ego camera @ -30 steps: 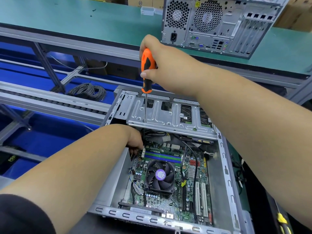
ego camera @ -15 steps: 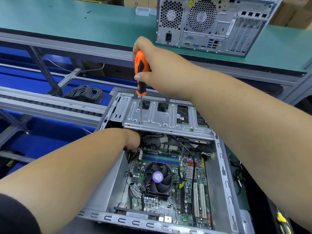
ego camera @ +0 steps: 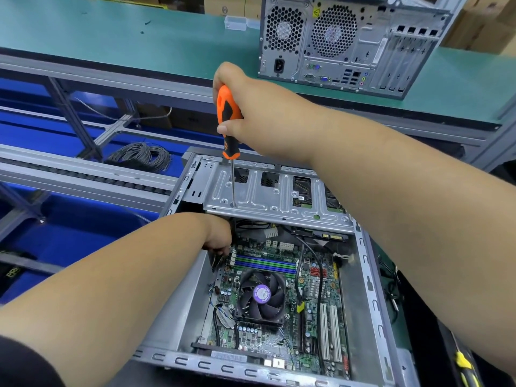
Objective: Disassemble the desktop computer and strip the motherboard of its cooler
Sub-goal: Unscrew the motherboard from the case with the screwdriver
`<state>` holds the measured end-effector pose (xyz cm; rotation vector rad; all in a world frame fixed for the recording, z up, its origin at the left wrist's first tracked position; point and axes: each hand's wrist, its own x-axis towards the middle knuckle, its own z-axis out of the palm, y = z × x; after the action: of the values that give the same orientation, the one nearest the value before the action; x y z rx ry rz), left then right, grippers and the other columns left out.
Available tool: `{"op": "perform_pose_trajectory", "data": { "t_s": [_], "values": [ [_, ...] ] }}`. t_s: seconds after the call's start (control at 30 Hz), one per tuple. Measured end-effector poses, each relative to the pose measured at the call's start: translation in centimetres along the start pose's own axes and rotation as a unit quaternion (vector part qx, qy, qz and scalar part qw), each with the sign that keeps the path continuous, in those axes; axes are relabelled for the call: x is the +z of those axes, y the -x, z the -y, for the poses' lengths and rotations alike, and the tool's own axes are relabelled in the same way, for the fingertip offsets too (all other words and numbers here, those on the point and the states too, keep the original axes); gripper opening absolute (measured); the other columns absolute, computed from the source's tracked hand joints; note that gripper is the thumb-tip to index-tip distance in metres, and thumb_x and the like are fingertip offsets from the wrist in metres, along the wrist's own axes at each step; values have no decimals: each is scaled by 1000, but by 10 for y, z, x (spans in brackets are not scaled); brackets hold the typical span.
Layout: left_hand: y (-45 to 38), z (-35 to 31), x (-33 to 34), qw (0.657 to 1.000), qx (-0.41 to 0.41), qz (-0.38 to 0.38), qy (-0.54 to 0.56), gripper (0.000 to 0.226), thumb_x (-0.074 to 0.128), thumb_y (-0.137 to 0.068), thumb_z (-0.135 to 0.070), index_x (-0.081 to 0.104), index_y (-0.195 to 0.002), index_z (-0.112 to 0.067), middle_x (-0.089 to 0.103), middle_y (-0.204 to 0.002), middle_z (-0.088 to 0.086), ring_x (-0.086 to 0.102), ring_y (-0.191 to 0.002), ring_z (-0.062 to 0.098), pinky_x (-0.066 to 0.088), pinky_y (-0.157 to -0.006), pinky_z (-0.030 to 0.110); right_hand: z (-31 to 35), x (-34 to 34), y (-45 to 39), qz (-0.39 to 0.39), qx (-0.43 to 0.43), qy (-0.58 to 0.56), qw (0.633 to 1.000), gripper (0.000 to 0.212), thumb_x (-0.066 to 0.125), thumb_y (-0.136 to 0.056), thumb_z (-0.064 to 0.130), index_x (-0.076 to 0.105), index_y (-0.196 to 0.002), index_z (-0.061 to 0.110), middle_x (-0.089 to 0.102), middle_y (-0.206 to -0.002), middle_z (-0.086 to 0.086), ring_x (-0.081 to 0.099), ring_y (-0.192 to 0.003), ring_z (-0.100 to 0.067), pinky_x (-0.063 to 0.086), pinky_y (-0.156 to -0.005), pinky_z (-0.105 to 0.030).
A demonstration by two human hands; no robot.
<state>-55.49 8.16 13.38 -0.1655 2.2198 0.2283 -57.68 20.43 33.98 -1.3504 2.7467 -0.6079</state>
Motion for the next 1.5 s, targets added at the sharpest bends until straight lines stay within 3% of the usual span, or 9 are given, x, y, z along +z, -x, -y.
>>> {"op": "perform_pose_trajectory", "data": {
  "t_s": [0.07,0.17,0.6,1.0,1.1,1.23,1.3,1.37,1.5],
  "values": [
    [1,-1,0,1000,-1,-8,1,21,56,-98,-18,71,-95,-3,60,-73,4,40,-51,9,35,-48,17,0,1,0,1,0,0,1000,33,60,-95,28,40,-120,18,57,-84,-2,48,-63,-14,34,-53,-30],
    [5,-3,0,1000,-6,-5,14,30,55,-98,-16,65,-120,3,61,-76,4,40,-52,8,35,-40,12,-1,2,0,-1,4,0,1000,34,60,-95,28,39,-121,19,56,-84,-1,49,-64,-13,34,-53,-30],
    [9,-4,2,1000,-13,-1,24,31,57,-96,-15,63,-120,4,51,-70,1,41,-54,10,34,-47,17,-5,-1,3,-8,11,-12,1000,36,61,-95,28,39,-122,19,54,-82,3,49,-64,-11,33,-53,-28],
    [15,-5,0,1000,-8,-7,3,31,58,-96,-17,65,-119,2,66,-112,13,49,-72,16,35,-48,16,0,-9,1,-11,42,-21,999,31,60,-83,17,53,-112,24,57,-84,9,51,-66,-6,41,-51,-23],
    [15,-6,0,1000,-8,-7,-5,30,57,-96,-17,65,-119,2,64,-125,15,49,-70,15,35,-48,16,3,-5,-3,-41,48,18,998,21,60,-87,34,53,-102,21,55,-82,7,50,-71,-10,36,-54,-26],
    [17,-7,-1,1000,-7,-6,-10,31,57,-96,-17,64,-120,2,66,-119,15,46,-58,12,35,-47,16,3,-2,-6,-77,55,76,993,40,51,-91,60,45,-87,21,44,-73,6,40,-64,-8,26,-53,-30],
    [18,-7,-1,1000,-6,-11,-13,34,59,-95,-17,62,-122,4,64,-122,16,50,-74,16,37,-50,20,2,-5,-8,-63,59,77,993,36,55,-92,55,47,-91,20,45,-76,6,44,-71,-16,27,-54,-29],
    [19,-8,0,1000,-5,-9,-19,36,60,-95,-17,61,-123,5,62,-106,13,48,-84,17,37,-49,19,3,-10,-9,-36,60,68,995,31,58,-92,47,52,-98,18,49,-82,6,47,-80,-19,29,-55,-28],
    [22,-10,-1,999,-3,4,-39,25,59,-96,-18,65,-113,-1,53,-83,4,48,-66,16,32,-43,13,13,-20,-11,24,52,115,992,25,56,-90,28,61,-111,16,63,-106,-3,56,-93,-23,39,-64,-30]
  ]
}}
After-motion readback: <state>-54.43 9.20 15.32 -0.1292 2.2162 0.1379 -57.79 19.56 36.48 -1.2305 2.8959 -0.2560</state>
